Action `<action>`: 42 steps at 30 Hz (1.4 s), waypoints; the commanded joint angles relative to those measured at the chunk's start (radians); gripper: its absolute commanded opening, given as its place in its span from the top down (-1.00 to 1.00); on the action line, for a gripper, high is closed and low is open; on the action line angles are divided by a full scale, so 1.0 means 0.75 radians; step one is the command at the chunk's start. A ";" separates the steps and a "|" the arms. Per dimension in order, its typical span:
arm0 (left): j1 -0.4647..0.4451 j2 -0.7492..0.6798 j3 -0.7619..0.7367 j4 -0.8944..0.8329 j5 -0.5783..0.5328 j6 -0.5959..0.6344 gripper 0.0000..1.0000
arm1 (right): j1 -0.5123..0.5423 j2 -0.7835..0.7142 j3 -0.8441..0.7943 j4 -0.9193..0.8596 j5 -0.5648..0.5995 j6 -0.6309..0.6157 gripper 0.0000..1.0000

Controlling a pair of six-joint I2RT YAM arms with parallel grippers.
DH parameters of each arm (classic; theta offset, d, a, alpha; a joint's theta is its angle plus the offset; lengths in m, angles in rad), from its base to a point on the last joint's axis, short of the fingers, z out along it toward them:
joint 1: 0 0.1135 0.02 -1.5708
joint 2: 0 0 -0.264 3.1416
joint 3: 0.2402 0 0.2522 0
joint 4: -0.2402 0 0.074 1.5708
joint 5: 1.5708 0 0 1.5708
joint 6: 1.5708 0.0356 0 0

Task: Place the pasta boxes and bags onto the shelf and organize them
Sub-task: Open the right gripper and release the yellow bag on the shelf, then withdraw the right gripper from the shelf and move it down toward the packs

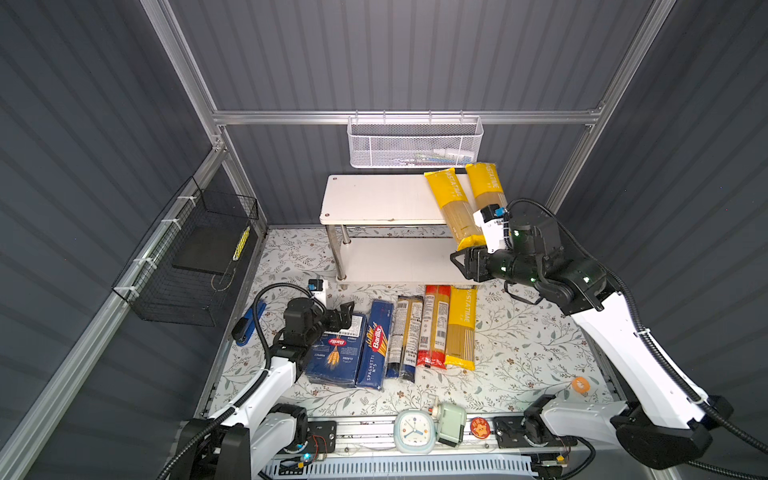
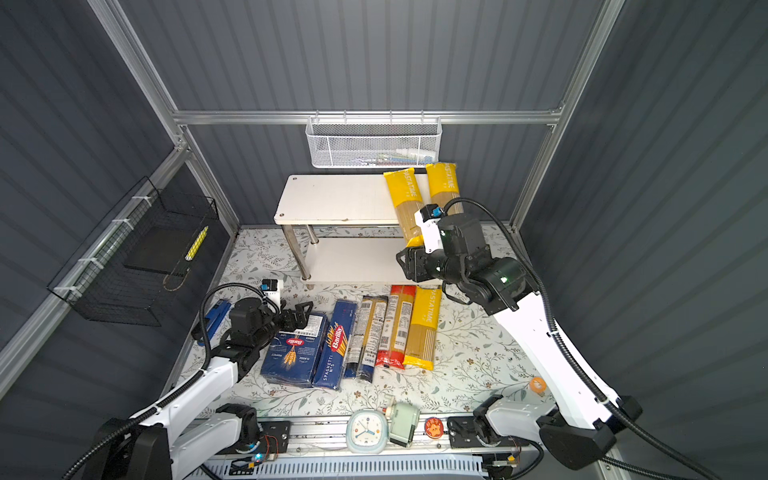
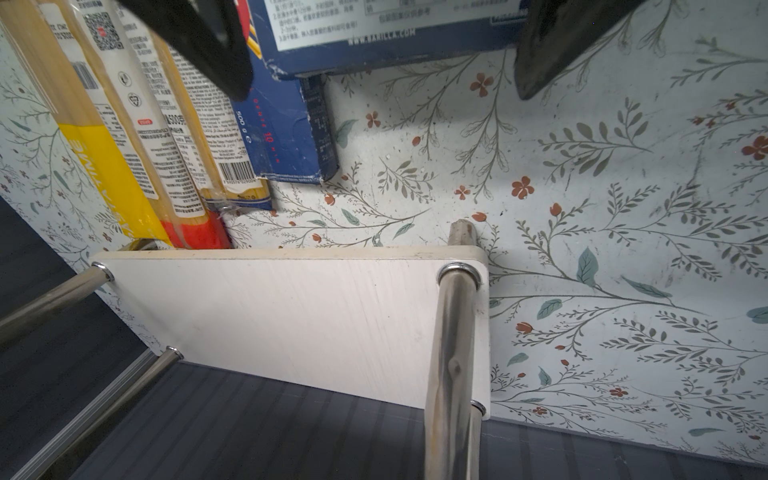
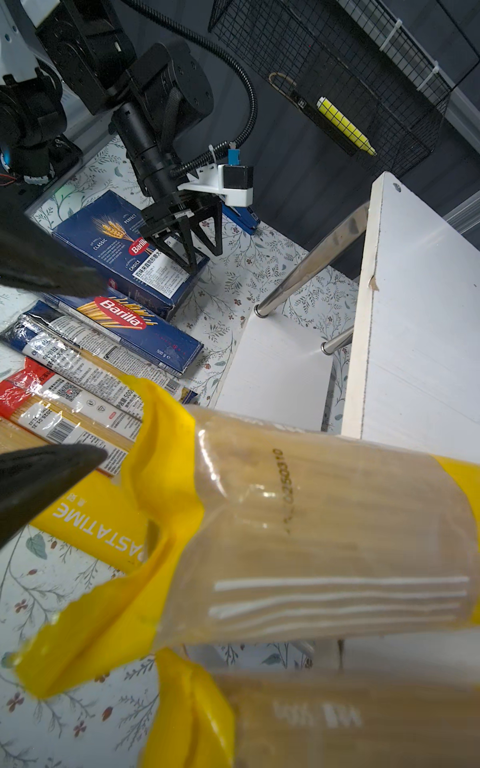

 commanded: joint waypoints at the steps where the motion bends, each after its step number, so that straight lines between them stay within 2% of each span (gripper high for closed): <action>1: -0.005 -0.016 0.027 -0.006 0.012 -0.015 -0.99 | 0.006 0.034 0.049 0.036 -0.023 -0.034 -0.17; 42: -0.005 -0.059 0.026 -0.032 -0.001 -0.005 -0.98 | -0.022 0.286 0.276 0.092 -0.075 -0.107 -0.27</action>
